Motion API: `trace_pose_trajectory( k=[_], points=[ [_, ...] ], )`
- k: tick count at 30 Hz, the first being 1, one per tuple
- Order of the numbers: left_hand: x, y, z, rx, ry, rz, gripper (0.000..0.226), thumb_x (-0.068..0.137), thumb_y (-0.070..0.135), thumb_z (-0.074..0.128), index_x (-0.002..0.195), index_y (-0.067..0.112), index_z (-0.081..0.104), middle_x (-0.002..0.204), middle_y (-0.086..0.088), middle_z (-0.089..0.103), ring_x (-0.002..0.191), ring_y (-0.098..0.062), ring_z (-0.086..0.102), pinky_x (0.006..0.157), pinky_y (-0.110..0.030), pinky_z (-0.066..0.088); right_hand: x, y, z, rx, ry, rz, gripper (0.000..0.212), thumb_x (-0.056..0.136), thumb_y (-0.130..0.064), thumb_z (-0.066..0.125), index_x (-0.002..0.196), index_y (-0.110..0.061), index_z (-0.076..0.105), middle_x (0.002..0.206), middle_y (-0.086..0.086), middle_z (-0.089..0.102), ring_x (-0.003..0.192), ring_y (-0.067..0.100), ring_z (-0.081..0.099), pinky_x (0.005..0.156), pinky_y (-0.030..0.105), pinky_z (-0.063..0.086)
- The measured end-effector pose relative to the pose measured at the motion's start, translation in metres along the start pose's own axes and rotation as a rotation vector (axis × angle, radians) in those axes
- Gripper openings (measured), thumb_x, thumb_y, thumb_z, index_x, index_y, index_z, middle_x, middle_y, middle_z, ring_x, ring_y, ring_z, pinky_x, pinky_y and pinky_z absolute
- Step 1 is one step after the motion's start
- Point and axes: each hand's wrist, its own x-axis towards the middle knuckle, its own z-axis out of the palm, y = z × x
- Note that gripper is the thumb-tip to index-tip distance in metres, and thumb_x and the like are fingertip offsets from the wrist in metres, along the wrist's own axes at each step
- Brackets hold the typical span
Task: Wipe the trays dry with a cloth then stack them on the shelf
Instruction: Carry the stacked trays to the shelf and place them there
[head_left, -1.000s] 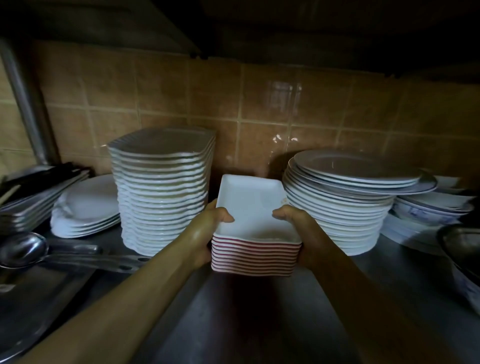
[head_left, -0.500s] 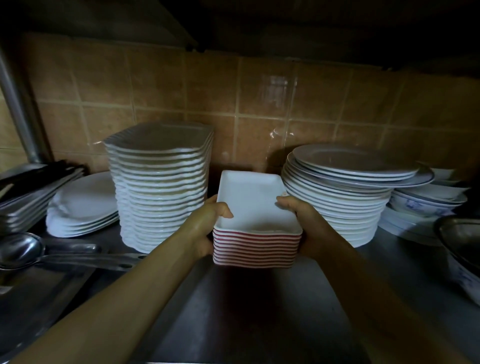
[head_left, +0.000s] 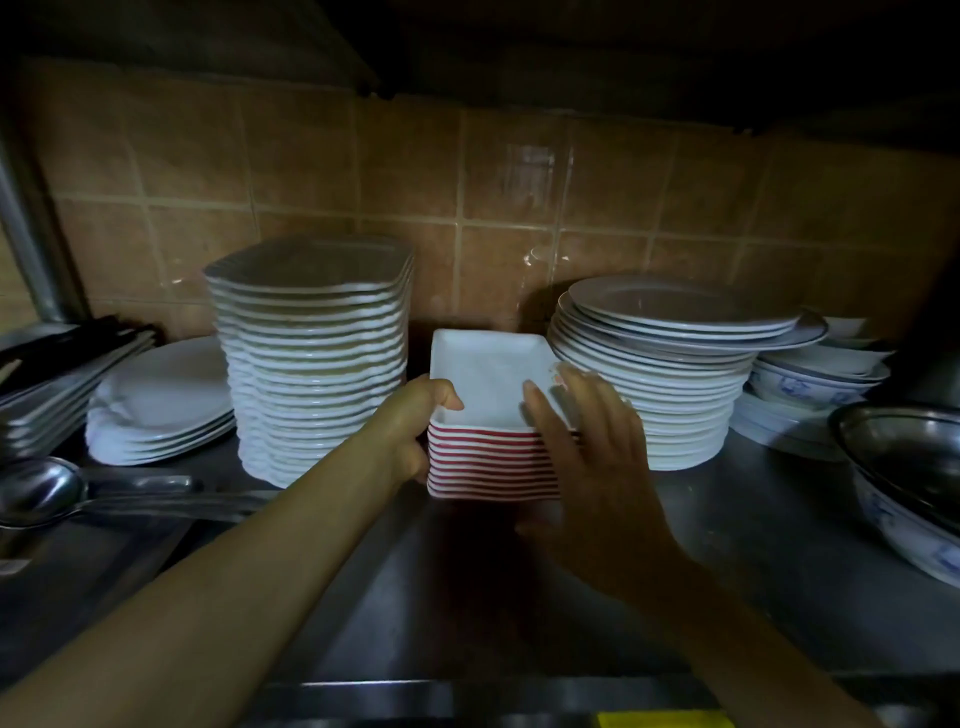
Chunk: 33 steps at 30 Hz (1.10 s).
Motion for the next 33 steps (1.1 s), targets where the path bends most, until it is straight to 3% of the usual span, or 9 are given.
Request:
trace_pose_trajectory(
  k=[5, 10, 14, 18, 20, 22, 26, 30, 33],
  points=[
    [-0.002, 0.001, 0.000, 0.005, -0.015, -0.065, 0.028, 0.078, 0.009, 0.047, 0.105, 0.008, 0.058, 0.091, -0.014, 0.061, 0.085, -0.032, 0.057, 0.075, -0.042, 0.046, 0.009, -0.001, 0.019, -0.166, 0.187, -0.075, 0.085, 0.068, -0.048, 0.078, 0.133, -0.017, 0.033, 0.123, 0.019, 0.061, 0.115, 0.037, 0.057, 0.096, 0.055, 0.045],
    [-0.003, 0.004, -0.004, 0.002, -0.051, -0.070, 0.026, 0.082, 0.019, 0.055, 0.104, 0.008, 0.062, 0.095, -0.015, 0.067, 0.087, -0.032, 0.061, 0.077, -0.043, 0.050, 0.010, 0.002, 0.026, -0.148, 0.261, -0.092, 0.083, 0.065, -0.041, 0.082, 0.131, -0.015, 0.037, 0.111, 0.018, 0.065, 0.100, 0.035, 0.064, 0.091, 0.051, 0.049],
    [-0.009, 0.002, -0.013, 0.031, -0.150, -0.021, 0.043, 0.085, 0.046, 0.059, 0.116, 0.016, 0.061, 0.101, -0.010, 0.072, 0.086, -0.025, 0.067, 0.064, -0.036, 0.054, 0.015, 0.001, 0.025, -0.156, 0.273, -0.095, 0.082, 0.064, -0.042, 0.082, 0.128, -0.013, 0.039, 0.107, 0.019, 0.066, 0.095, 0.035, 0.065, 0.088, 0.049, 0.050],
    [-0.015, -0.020, -0.025, 0.283, -0.094, 0.369, 0.107, 0.055, 0.050, 0.084, 0.143, 0.034, 0.025, 0.142, 0.003, 0.045, 0.115, -0.008, 0.056, 0.088, -0.033, 0.053, 0.019, 0.003, 0.025, -0.129, 0.268, -0.111, 0.083, 0.061, -0.045, 0.082, 0.126, -0.013, 0.041, 0.105, 0.019, 0.066, 0.093, 0.035, 0.064, 0.087, 0.047, 0.050],
    [-0.016, -0.029, -0.029, 0.661, 0.002, 0.694, 0.124, 0.046, 0.042, 0.090, 0.144, 0.037, 0.015, 0.151, 0.003, 0.026, 0.130, -0.003, 0.036, 0.103, -0.026, 0.038, 0.024, 0.003, 0.023, -0.109, 0.265, -0.114, 0.086, 0.058, -0.045, 0.084, 0.125, -0.012, 0.041, 0.104, 0.019, 0.065, 0.092, 0.035, 0.064, 0.085, 0.047, 0.050],
    [-0.014, -0.034, -0.032, 1.065, 0.113, 0.862, 0.140, 0.042, 0.045, 0.090, 0.147, 0.037, -0.002, 0.157, 0.005, 0.001, 0.143, -0.012, 0.009, 0.112, -0.036, 0.023, 0.028, 0.003, 0.021, -0.094, 0.240, -0.109, 0.089, 0.055, -0.046, 0.085, 0.124, -0.012, 0.041, 0.103, 0.019, 0.065, 0.090, 0.034, 0.064, 0.083, 0.046, 0.051],
    [-0.007, -0.034, -0.032, 1.393, 0.272, 1.087, 0.118, 0.044, 0.045, 0.085, 0.144, 0.020, 0.028, 0.153, -0.007, 0.019, 0.143, -0.026, 0.014, 0.109, -0.052, 0.027, 0.037, 0.005, 0.022, -0.060, 0.197, -0.086, 0.093, 0.050, -0.046, 0.086, 0.124, -0.013, 0.040, 0.104, 0.019, 0.065, 0.090, 0.034, 0.064, 0.082, 0.046, 0.051],
    [0.004, -0.027, -0.031, 1.376, 0.295, 1.249, 0.076, 0.052, 0.035, 0.081, 0.116, 0.005, 0.054, 0.121, -0.013, 0.052, 0.108, -0.030, 0.054, 0.078, -0.035, 0.045, 0.043, 0.008, 0.033, -0.069, 0.190, -0.082, 0.089, 0.051, -0.041, 0.085, 0.123, -0.013, 0.040, 0.104, 0.017, 0.065, 0.089, 0.032, 0.064, 0.082, 0.044, 0.051],
    [0.011, -0.024, -0.031, 1.349, 0.299, 1.253, 0.063, 0.053, 0.031, 0.082, 0.104, 0.006, 0.055, 0.103, -0.011, 0.055, 0.084, -0.027, 0.057, 0.057, -0.029, 0.037, 0.048, 0.012, 0.042, -0.070, 0.172, -0.074, 0.087, 0.053, -0.041, 0.083, 0.123, -0.013, 0.041, 0.104, 0.016, 0.064, 0.091, 0.032, 0.063, 0.083, 0.044, 0.049]
  ],
)
